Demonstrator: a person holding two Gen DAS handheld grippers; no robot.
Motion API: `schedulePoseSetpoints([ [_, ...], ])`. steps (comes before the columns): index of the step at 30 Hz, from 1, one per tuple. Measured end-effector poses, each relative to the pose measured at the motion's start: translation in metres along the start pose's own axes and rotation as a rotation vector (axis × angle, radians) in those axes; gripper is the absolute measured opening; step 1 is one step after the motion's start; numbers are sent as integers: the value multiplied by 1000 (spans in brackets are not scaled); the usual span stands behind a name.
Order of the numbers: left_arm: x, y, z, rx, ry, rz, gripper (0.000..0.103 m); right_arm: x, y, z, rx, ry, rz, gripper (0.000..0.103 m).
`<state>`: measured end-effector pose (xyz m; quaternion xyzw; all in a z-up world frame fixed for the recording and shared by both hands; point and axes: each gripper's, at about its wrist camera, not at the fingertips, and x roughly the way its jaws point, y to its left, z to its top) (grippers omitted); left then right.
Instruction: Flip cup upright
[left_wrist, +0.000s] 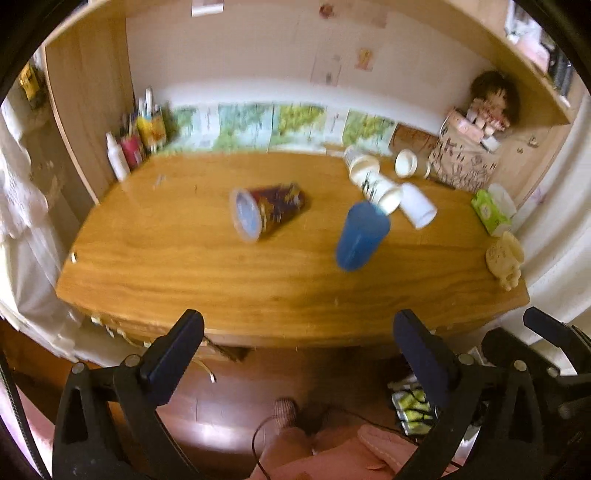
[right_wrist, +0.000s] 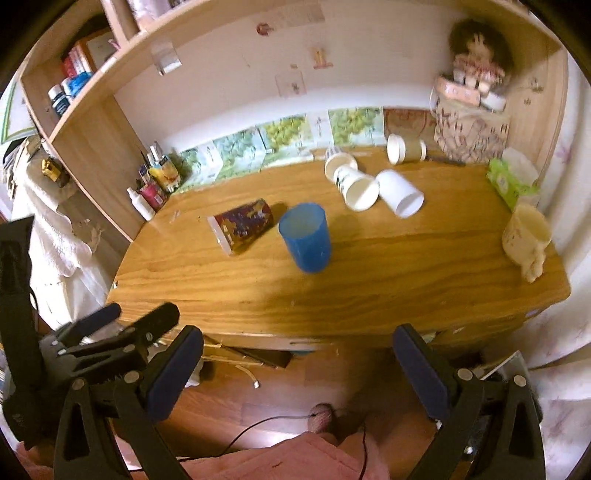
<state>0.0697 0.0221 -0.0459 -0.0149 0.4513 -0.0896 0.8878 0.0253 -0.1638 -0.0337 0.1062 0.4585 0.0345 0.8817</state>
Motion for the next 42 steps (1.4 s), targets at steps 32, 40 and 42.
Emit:
schedulePoseSetpoints([
  [32,-54,-46,0,-4,-294,193,103,-37,-30,-1,-110,-186,1,103],
  [40,-55,-48,-1,-5,-301,199,103,-36,-32,0,-111,-188,5,103],
  [42,-55,-49,-1,-2,-298,199,103,-36,-33,0,-110,-183,6,103],
])
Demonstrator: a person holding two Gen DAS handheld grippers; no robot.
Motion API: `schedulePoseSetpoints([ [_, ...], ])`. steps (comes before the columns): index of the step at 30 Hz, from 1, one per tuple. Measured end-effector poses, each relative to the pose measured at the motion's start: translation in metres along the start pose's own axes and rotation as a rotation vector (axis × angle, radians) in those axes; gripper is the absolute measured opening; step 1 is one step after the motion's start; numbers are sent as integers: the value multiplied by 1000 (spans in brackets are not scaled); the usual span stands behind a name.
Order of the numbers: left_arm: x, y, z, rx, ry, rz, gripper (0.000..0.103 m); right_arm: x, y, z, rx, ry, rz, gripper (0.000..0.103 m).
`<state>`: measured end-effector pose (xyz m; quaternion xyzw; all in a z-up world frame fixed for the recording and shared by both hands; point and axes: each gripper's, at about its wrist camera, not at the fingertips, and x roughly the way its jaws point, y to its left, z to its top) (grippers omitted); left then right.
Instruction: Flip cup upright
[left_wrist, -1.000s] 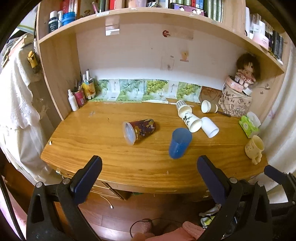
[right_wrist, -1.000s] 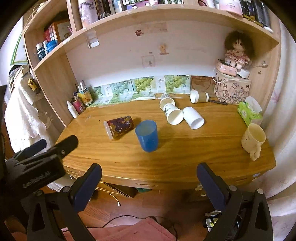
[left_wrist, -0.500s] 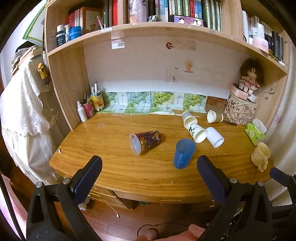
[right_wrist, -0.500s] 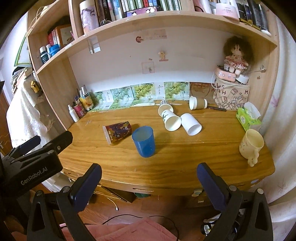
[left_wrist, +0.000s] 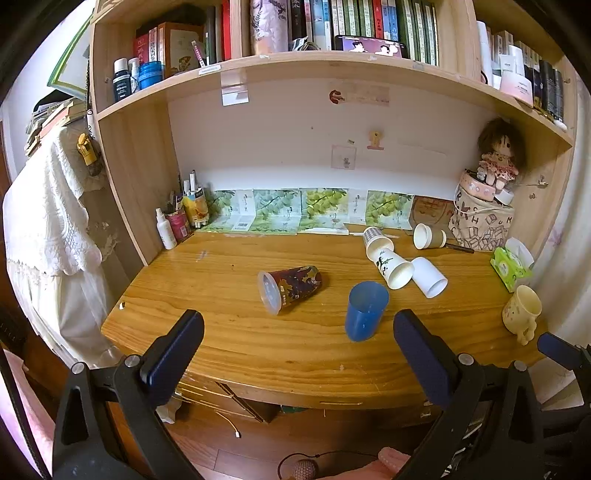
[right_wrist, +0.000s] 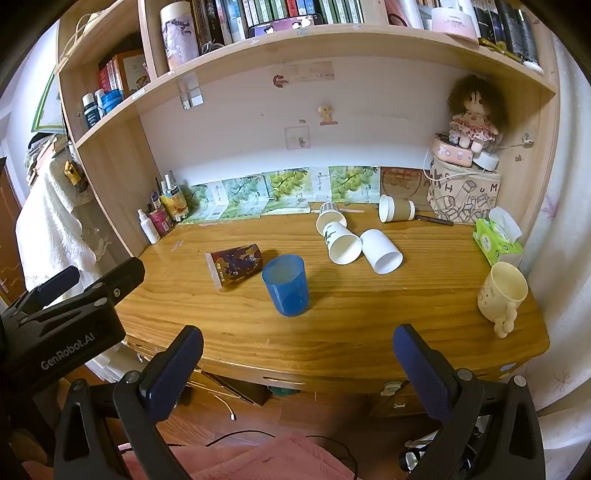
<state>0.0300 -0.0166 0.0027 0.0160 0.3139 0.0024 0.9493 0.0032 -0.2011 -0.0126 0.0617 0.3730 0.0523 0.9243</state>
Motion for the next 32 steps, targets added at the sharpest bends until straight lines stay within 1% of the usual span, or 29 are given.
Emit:
schedulePoseSetpoints([
  [17,0,-4,-4,15,24,-17,103,0,-4,-5,15,24,4,103],
  [32,2,-3,-7,6,29,-18,103,4,-6,-3,14,42,-2,103],
])
